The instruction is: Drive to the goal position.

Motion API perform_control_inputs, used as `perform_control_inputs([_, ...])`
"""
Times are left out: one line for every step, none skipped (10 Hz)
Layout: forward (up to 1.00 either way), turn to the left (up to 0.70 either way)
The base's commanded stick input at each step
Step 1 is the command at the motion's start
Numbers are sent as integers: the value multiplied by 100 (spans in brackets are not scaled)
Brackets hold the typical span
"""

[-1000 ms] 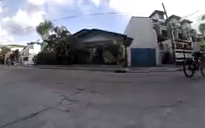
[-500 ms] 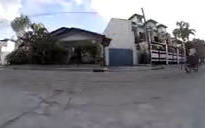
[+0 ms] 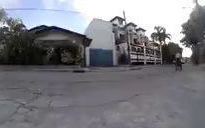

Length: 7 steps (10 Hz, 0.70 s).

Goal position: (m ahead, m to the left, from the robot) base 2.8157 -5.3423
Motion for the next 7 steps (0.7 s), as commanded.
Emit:
perform_control_inputs([0,-70])
perform_control_inputs([0,-70])
perform_control_inputs([0,-62])
perform_control_inputs([0,0])
perform_control_inputs([0,0])
perform_control_inputs([0,0])
perform_control_inputs([0,0])
